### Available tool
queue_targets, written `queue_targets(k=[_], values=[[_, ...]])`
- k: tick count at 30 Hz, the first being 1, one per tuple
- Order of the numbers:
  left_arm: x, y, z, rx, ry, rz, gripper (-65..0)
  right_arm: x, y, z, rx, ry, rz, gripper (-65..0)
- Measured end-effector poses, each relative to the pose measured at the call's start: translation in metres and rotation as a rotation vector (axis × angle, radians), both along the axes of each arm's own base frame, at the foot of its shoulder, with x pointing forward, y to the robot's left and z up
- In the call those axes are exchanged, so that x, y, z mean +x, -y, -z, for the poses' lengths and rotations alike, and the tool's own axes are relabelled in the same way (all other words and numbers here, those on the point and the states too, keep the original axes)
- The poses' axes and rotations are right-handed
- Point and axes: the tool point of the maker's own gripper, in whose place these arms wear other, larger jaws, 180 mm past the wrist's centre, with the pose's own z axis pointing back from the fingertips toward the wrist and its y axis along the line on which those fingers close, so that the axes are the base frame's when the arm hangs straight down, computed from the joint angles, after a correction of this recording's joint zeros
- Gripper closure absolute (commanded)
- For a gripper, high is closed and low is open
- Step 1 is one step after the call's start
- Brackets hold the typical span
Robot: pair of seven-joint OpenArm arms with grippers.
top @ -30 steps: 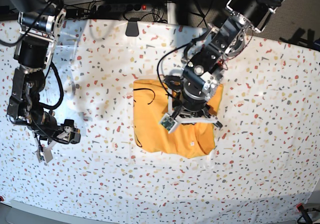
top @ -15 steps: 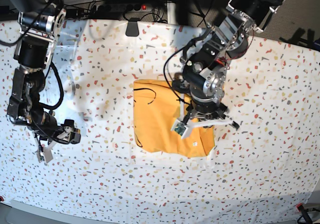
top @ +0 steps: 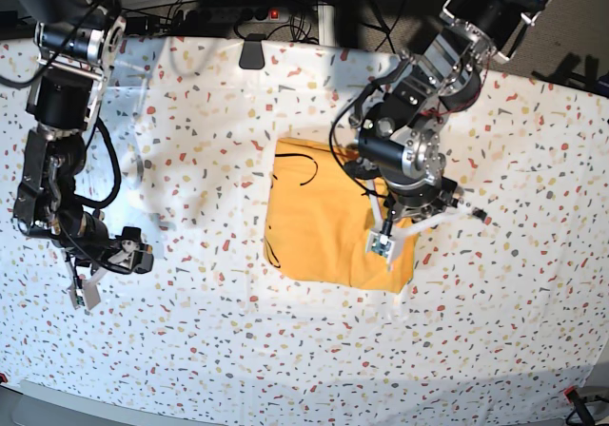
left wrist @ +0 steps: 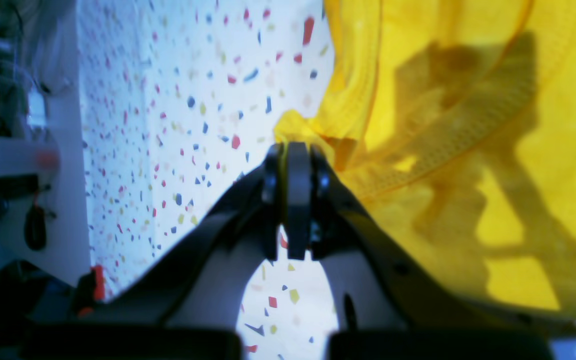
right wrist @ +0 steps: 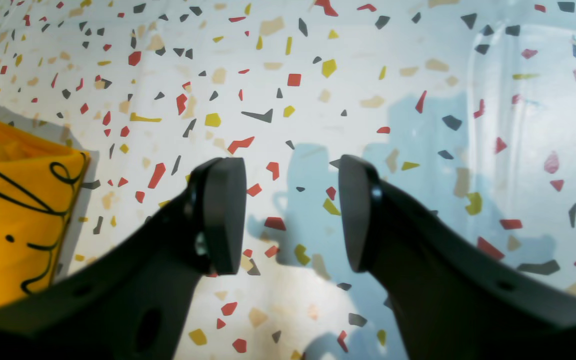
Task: Fold the T-shirt properly
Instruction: 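Drag the held bundle edge with the left gripper to square it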
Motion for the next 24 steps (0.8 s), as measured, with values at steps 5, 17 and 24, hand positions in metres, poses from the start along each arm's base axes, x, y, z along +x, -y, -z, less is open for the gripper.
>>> queue_targets(k=[5, 17, 24], values=[[0.001, -0.011, -0.009, -0.015, 0.084, -0.096, 0.0, 0.0, 0.0, 0.0, 0.001, 0.0, -0.001, -29.8], [-0.007, -0.022, -0.01, -0.028, 0.142, -0.188, -4.4, 0.0, 0.0, 0.0, 0.001, 0.001, 0.0, -29.9], [-0.006, -0.022, -0.01, -0.028, 0.143, -0.188, -4.4, 0.004, 0.0, -0.005, 0.007, 0.037, 0.006, -29.9]])
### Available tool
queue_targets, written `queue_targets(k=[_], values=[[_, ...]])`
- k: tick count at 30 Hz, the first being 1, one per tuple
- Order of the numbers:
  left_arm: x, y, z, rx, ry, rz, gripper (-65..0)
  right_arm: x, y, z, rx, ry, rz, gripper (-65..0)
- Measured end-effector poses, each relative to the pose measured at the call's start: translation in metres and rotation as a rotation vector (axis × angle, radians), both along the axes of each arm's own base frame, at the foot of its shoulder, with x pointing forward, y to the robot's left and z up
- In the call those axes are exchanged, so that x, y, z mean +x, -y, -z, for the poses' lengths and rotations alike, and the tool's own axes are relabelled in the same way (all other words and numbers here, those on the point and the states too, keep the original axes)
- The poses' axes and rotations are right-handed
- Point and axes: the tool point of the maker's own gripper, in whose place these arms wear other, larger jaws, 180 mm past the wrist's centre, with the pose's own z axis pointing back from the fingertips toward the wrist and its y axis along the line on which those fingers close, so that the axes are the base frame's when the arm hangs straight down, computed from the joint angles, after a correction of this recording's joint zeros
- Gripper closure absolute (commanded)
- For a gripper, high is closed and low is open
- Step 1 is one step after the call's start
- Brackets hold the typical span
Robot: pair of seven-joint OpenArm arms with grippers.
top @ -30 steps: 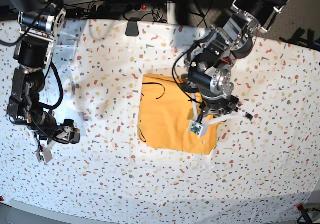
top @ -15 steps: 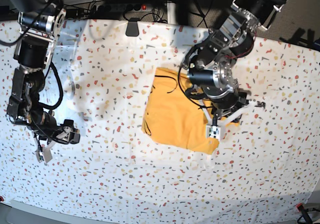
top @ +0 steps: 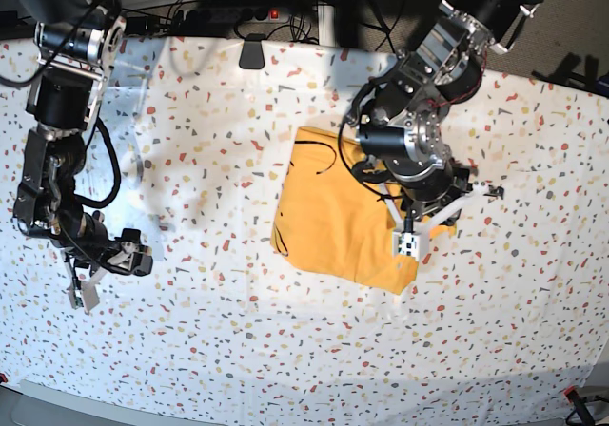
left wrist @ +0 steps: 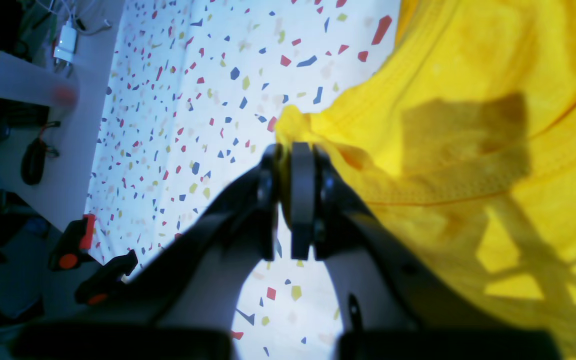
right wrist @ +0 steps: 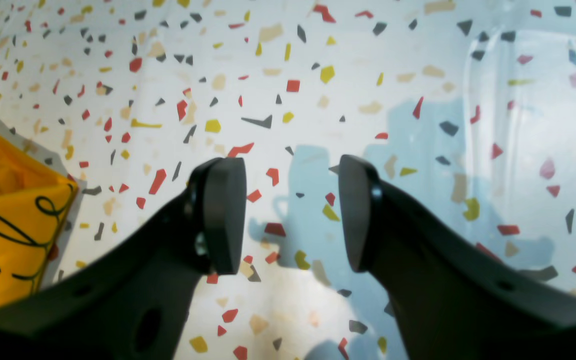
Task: Fold the T-shirt properly
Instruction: 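Drag the held bundle edge with the left gripper to square it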
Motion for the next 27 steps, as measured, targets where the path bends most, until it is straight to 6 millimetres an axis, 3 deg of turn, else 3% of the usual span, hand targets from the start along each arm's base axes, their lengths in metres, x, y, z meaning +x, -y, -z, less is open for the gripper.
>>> queue_targets(k=[5, 13, 21, 27], values=[[0.0, 0.0, 0.0, 0.001, -0.001, -0.001, -6.4, 0.005, -0.004, -0.006, 0.02, 0.043, 0.004, -29.9], [0.005, -0.013, -0.021, 0.118, 0.084, -0.023, -9.1, 0.01, -0.037, 0.0, 0.086, 0.054, -0.02, -29.9], [0.005, -0.013, -0.021, 0.118, 0.083, -0.023, -9.1, 0.013, -0.066, 0.002, 0.149, 0.064, -0.039, -29.9], [0.005, -0.013, -0.021, 0.118, 0.083, -0.023, -9.1, 0.013, -0.07, 0.002, 0.159, 0.067, -0.042, -29.9]])
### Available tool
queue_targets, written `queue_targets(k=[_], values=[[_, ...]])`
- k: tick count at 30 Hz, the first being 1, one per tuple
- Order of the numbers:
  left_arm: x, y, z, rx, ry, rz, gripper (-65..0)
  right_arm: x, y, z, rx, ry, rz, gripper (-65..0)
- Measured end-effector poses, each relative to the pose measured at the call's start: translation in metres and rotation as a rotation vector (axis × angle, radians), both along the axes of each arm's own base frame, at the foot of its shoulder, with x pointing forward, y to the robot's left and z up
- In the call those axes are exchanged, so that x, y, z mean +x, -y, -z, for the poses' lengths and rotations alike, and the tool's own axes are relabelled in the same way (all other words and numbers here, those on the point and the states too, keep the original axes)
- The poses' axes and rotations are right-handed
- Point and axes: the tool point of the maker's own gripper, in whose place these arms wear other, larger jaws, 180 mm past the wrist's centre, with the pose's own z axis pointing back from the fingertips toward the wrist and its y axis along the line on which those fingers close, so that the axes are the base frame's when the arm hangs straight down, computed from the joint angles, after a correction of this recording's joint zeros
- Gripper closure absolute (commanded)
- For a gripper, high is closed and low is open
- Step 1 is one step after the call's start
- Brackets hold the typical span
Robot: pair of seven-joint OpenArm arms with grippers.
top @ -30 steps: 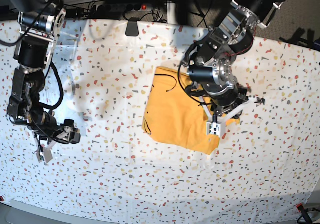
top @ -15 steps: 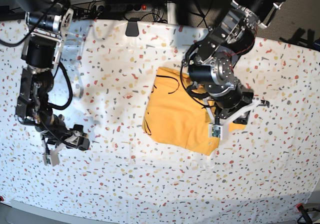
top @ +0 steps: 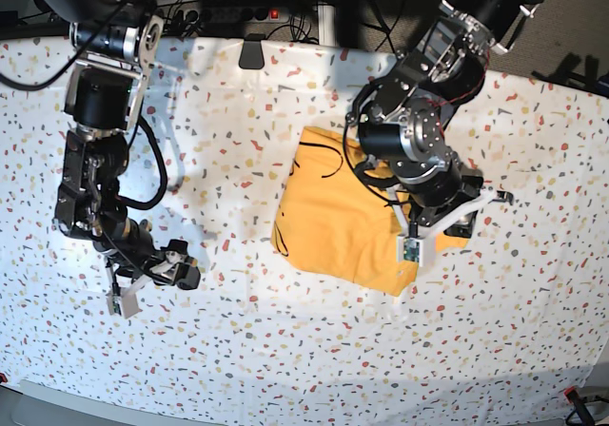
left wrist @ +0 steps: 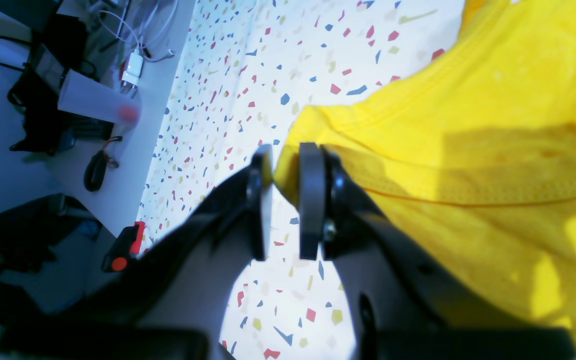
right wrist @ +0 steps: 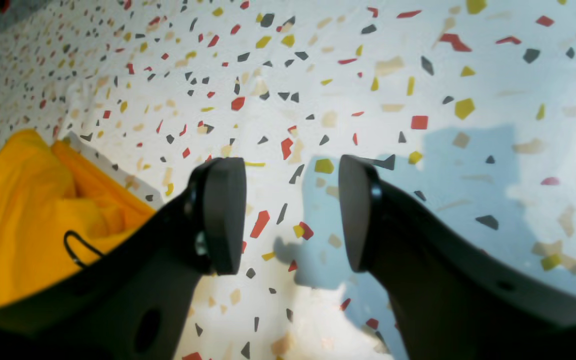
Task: Fold the T-shirt properly
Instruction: 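Drag the held bundle edge with the left gripper to square it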
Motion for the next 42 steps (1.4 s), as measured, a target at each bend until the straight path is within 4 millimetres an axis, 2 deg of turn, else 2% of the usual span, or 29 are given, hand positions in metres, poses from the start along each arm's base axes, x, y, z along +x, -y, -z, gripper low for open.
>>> queue_targets(k=[26, 31, 42], values=[[0.0, 0.0, 0.0, 0.0, 0.001, 0.0, -9.1, -0.001, 0.0, 0.001, -0.002, -0.008, -0.003, -29.9], [0.002, -0.004, -0.009, 0.045, 0.036, -0.006, -9.1, -0.001, 0.0, 0.001, -0.002, -0.008, -0.003, -29.9], [0.002, -0.004, -0.01, 0.051, 0.04, -0.007, -9.1, -0.002, -0.001, 0.002, -0.003, -0.015, -0.005, -29.9]])
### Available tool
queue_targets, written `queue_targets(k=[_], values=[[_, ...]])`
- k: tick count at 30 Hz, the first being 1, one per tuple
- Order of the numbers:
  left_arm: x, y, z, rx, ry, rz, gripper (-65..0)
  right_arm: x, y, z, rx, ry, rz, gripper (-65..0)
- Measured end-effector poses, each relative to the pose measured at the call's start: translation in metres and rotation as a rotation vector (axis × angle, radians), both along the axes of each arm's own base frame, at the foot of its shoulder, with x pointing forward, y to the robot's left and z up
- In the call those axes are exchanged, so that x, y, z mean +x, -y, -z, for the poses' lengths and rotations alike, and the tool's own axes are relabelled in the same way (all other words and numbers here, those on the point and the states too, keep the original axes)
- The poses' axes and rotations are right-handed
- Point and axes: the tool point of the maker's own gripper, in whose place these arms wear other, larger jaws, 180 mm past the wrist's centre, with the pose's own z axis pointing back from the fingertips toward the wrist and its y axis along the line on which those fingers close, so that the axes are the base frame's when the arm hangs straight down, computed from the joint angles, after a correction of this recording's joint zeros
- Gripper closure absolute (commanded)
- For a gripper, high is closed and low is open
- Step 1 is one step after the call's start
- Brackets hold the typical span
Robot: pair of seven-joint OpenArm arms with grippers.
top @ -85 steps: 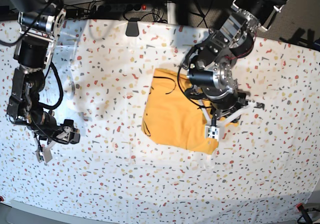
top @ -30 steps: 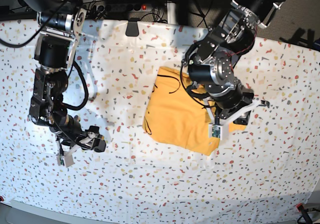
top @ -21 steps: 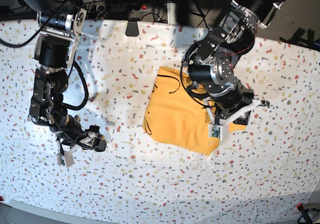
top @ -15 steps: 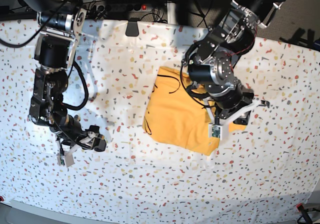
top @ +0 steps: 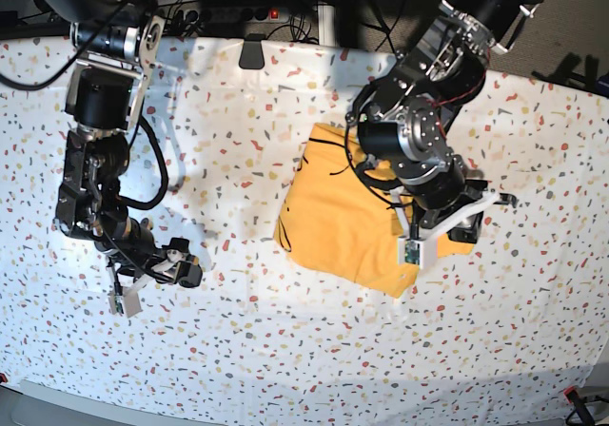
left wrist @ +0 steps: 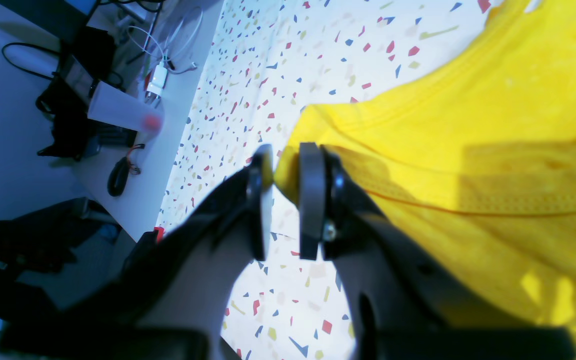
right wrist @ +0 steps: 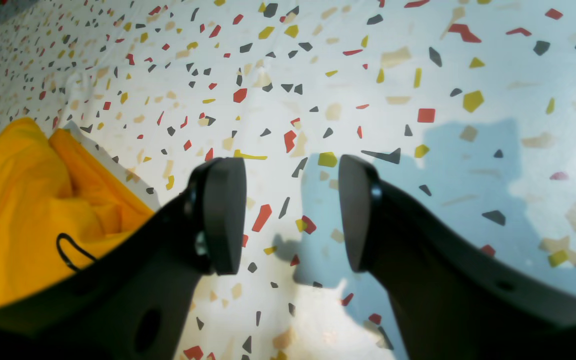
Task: Fold the T-shirt properly
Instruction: 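Drag the held bundle edge with the left gripper to square it, then grasp the bundle's sides with both grippers and straighten it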
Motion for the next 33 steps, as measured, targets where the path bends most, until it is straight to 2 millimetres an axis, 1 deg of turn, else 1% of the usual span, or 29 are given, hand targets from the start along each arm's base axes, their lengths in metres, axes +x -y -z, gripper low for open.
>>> queue_targets(k=[6, 9, 14, 16, 18, 20, 22, 23, 31, 33], values=[[0.004, 0.003, -0.005, 0.01, 0.028, 0.025, -8.9, 0.0, 0.0, 0.0, -0.001, -0.001, 0.0, -29.9], [0.005, 0.004, -0.006, 0.013, 0.036, 0.031, -7.2, -0.001, 0.0, 0.002, -0.003, -0.011, -0.003, -29.9], [0.005, 0.004, -0.006, 0.013, 0.036, 0.031, -7.3, -0.002, 0.0, 0.002, -0.004, -0.014, -0.005, -29.9], [0.005, 0.003, -0.006, 0.012, 0.033, 0.029, -11.7, -0.002, 0.0, 0.003, -0.005, -0.018, -0.005, -29.9], [0.004, 0.003, -0.005, 0.01, 0.029, 0.023, -20.2, -0.003, 0.0, 0.004, -0.007, -0.025, -0.008, -29.9], [0.003, 0.002, -0.004, 0.009, 0.024, 0.019, -30.3, -0.003, -0.001, 0.005, -0.007, -0.029, -0.009, -29.9], [0.002, 0.001, -0.003, 0.007, 0.015, 0.011, -37.7, -0.004, -0.001, 0.005, -0.008, -0.032, -0.01, -29.9], [0.002, 0.001, -0.003, 0.007, 0.015, 0.011, -39.1, -0.004, -0.001, 0.005, -0.008, -0.032, -0.01, -29.9], [0.001, 0.001, -0.001, 0.001, 0.008, 0.009, -39.1, -0.004, -0.001, 0.005, -0.008, -0.032, -0.01, -29.9], [0.0, 0.006, 0.009, -0.055, -0.033, 0.017, -39.1, -0.002, -0.002, 0.003, -0.005, -0.028, -0.012, -29.9]])
